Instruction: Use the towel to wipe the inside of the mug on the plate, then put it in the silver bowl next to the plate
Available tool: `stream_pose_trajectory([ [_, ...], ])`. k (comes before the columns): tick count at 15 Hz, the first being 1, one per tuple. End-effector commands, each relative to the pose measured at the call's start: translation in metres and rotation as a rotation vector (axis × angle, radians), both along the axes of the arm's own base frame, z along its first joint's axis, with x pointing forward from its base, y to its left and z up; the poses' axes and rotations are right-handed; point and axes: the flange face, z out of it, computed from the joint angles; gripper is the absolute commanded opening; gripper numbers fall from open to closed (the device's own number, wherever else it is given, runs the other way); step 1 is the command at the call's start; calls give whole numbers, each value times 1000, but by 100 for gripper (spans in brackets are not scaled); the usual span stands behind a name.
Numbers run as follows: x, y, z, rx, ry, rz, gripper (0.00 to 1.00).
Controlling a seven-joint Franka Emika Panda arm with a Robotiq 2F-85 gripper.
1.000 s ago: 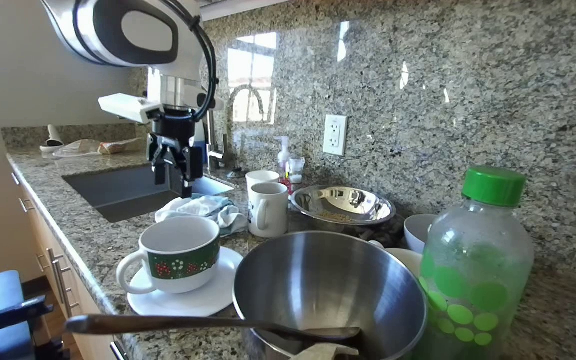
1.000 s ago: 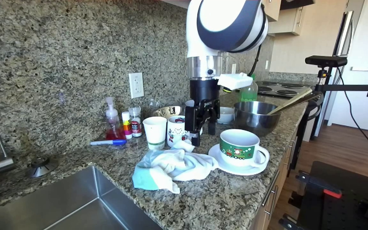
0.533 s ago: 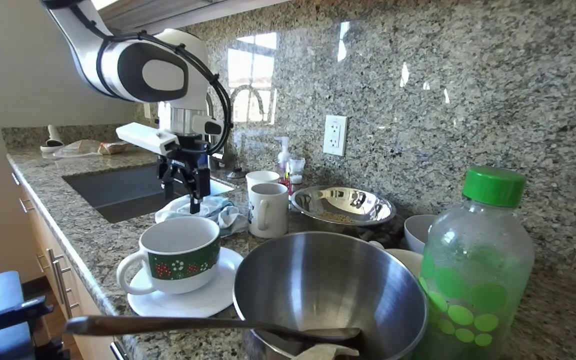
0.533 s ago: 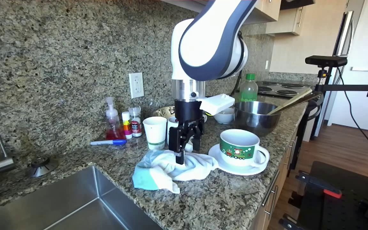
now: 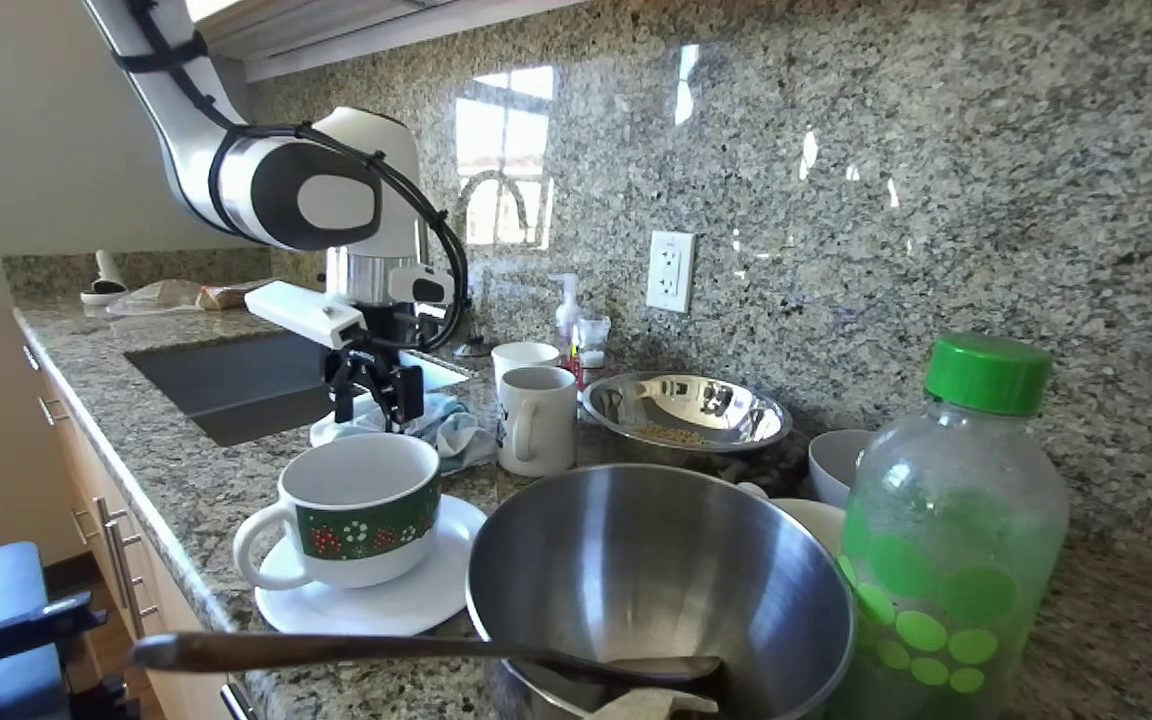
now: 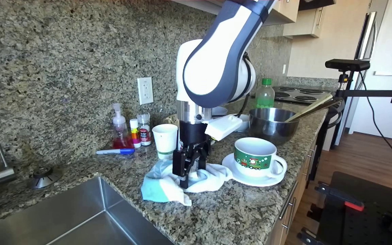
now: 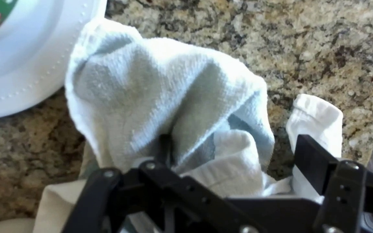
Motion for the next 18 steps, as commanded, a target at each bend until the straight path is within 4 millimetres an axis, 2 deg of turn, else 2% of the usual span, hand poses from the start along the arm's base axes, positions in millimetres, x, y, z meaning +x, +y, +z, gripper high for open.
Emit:
stream_pose_trajectory([
  [1,4,2,-4,13,-19,9,66],
  [9,3,5,8,19,-33,12,6],
  [12,1,6,22,37,-48,9,1],
  [13,1,6,27,38,-53,3,5],
  [18,0,-1,69,81,-59,-52,5],
])
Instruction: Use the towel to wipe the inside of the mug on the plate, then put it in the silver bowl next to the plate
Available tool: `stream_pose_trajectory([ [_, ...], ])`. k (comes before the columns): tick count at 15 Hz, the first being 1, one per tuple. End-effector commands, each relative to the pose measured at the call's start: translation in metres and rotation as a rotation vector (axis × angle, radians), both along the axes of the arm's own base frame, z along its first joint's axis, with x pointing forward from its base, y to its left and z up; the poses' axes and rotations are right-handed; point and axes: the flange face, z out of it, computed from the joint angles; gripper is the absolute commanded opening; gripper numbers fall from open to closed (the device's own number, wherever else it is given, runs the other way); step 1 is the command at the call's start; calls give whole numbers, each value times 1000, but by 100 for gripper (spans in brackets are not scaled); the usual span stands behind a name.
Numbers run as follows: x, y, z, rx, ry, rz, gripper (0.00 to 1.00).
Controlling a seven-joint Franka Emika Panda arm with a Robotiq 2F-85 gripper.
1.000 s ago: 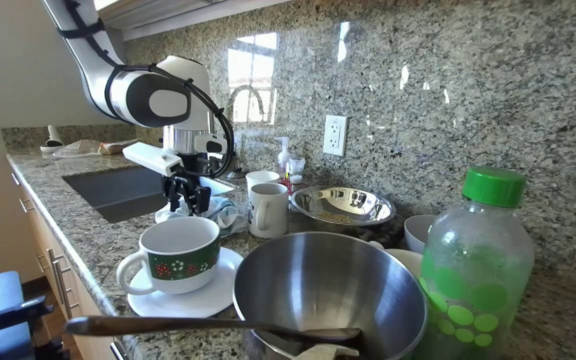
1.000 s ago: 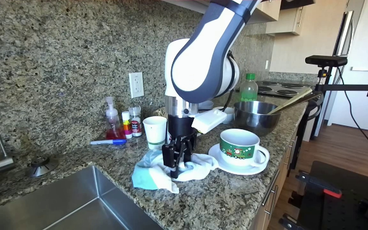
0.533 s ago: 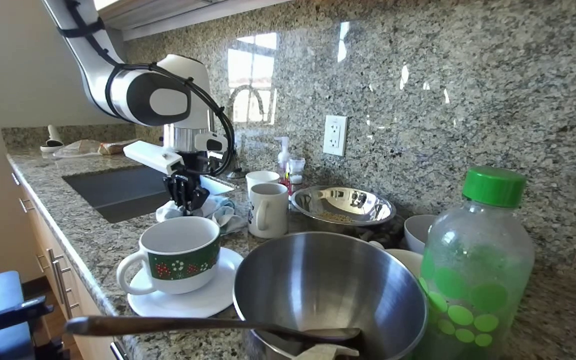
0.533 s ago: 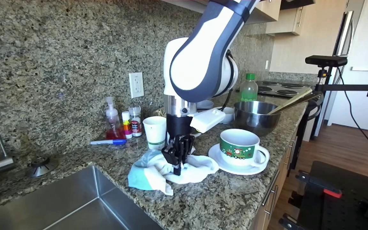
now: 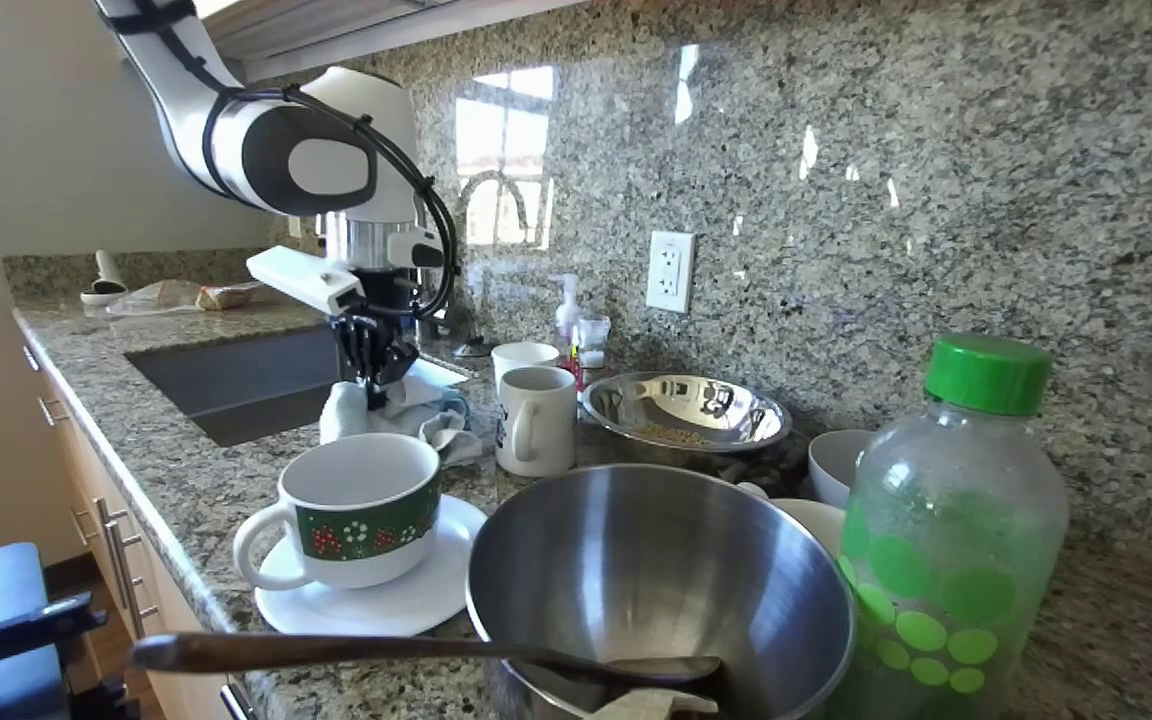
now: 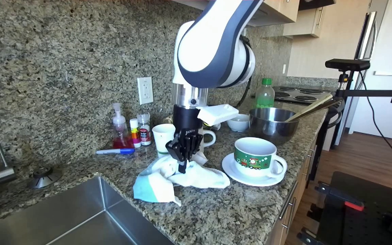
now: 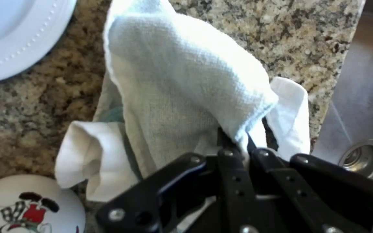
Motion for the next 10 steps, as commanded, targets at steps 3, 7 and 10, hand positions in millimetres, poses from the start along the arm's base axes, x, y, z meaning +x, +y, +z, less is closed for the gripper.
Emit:
stream_pose_trajectory([
  [3,-13,-21,57,28,34,-48,5],
  [7,-23,-39,94,20,69,-78,5],
  [10,-28,-49,125,1,66,-97,5],
])
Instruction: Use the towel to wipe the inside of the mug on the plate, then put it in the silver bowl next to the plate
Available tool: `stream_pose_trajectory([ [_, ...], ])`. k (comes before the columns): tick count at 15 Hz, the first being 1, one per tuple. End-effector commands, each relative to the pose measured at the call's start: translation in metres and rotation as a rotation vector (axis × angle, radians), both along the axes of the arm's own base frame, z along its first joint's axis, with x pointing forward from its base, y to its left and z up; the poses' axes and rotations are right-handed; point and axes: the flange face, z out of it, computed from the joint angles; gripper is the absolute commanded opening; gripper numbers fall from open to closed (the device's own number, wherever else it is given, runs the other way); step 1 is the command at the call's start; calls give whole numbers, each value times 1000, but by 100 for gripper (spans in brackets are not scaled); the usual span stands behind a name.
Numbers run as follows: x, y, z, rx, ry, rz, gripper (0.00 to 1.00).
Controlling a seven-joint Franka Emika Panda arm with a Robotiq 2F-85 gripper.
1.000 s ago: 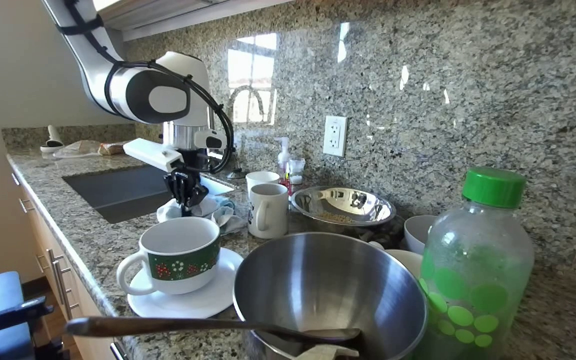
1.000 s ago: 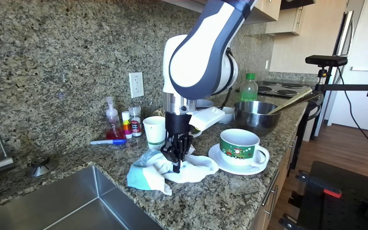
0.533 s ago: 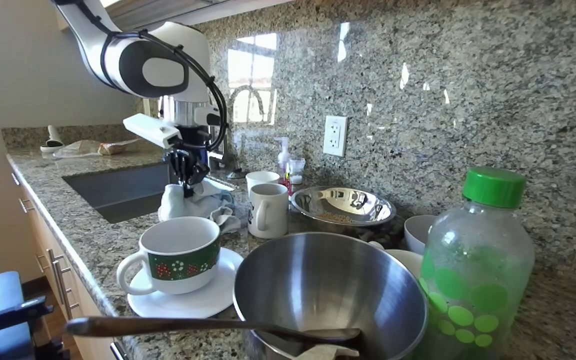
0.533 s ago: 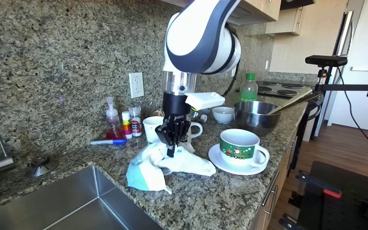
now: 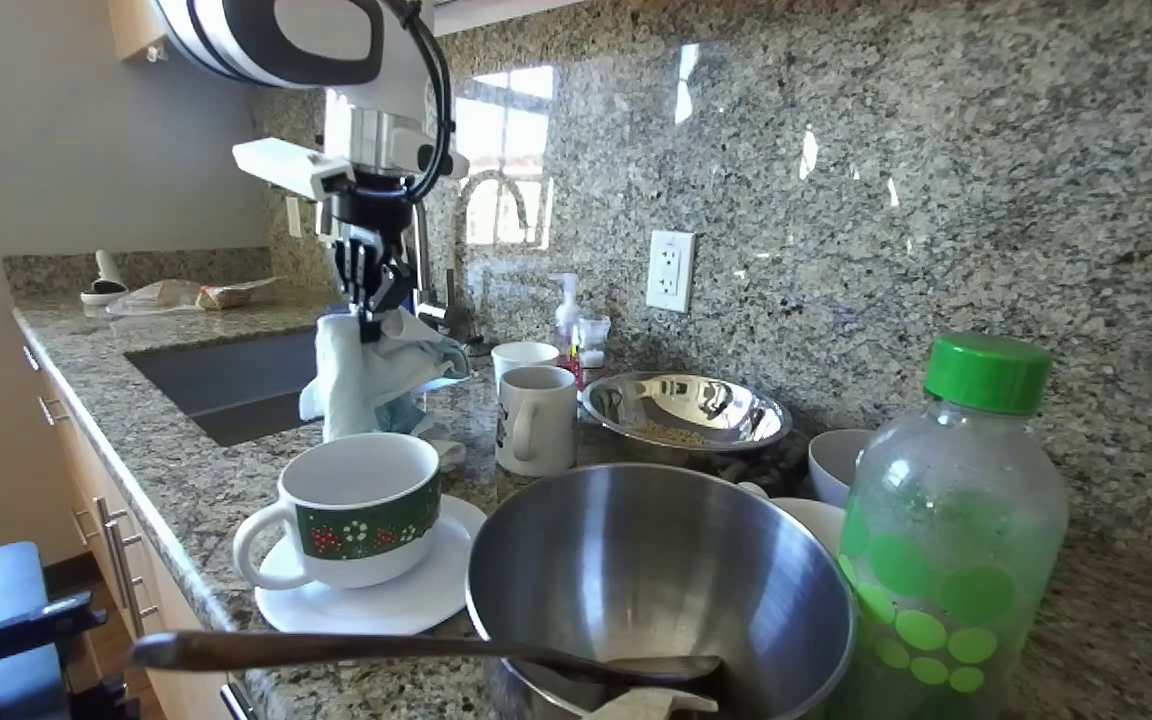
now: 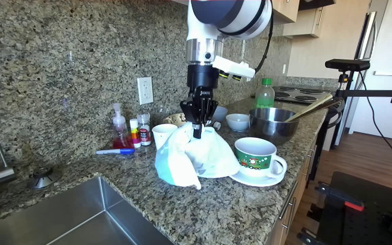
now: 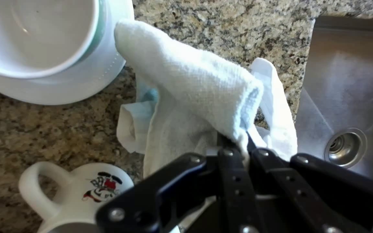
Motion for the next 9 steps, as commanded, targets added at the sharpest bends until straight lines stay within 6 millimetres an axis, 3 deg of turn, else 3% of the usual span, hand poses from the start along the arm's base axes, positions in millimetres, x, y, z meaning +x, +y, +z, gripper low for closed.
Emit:
stream_pose_trajectory([
  [1,-16,-13,40,-21,-1,-40,5],
  [9,-33,-49,95,-80,-5,-174,5],
])
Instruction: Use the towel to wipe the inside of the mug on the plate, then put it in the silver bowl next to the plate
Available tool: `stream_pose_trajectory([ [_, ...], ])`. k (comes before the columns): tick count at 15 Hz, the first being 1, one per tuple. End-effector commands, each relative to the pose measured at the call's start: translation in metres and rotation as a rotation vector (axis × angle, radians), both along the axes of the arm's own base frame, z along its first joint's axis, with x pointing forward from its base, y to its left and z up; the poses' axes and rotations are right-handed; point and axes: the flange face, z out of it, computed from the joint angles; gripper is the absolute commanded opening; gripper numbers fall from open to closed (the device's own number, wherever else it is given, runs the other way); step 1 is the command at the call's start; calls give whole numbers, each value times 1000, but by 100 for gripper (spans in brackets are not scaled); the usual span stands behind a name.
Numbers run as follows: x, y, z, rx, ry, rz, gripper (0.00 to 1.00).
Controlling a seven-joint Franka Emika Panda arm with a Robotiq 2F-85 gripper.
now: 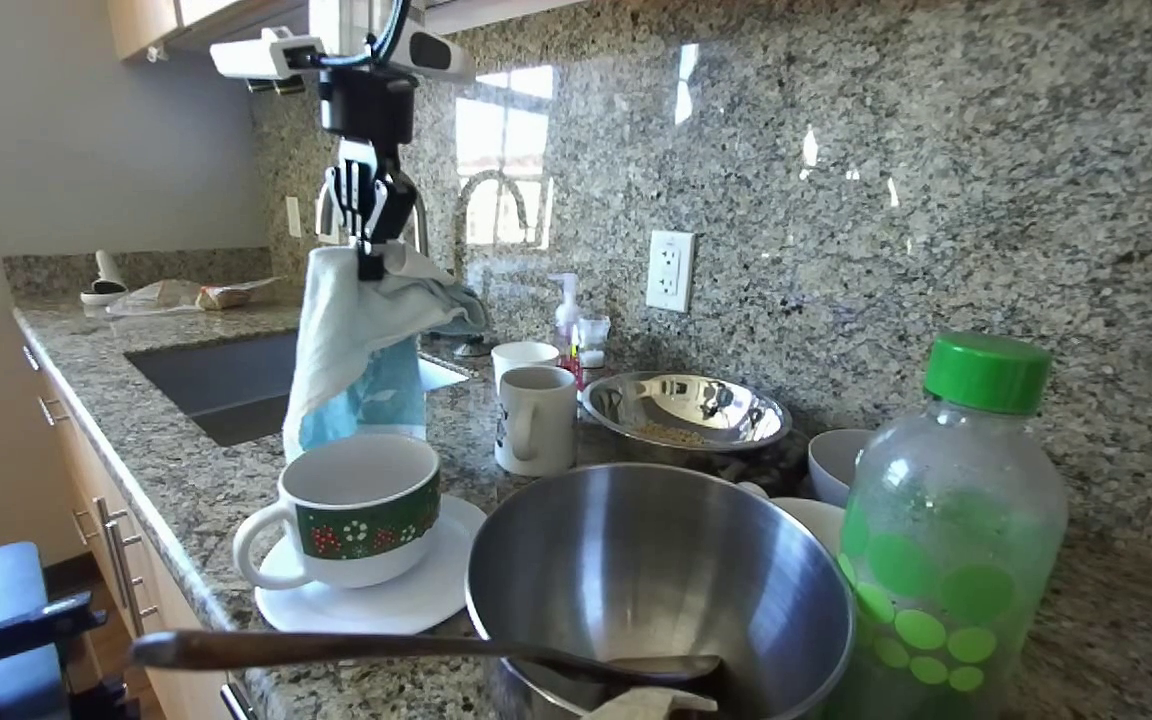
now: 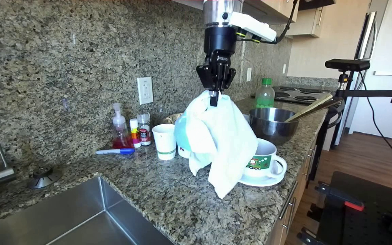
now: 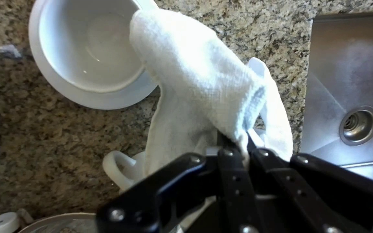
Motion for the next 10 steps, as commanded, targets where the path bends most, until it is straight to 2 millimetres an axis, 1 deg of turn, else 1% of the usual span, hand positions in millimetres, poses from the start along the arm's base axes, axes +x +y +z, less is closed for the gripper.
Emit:
stream_pose_trajectory([
  [1,-15,-18,24,-48,1,-79,5],
  [6,-31,-48,42,-127,10,-213,5],
  [8,-41,-60,42,-152,46,-260,5],
  [10,-52,-68,36,-155,93,-285,5],
])
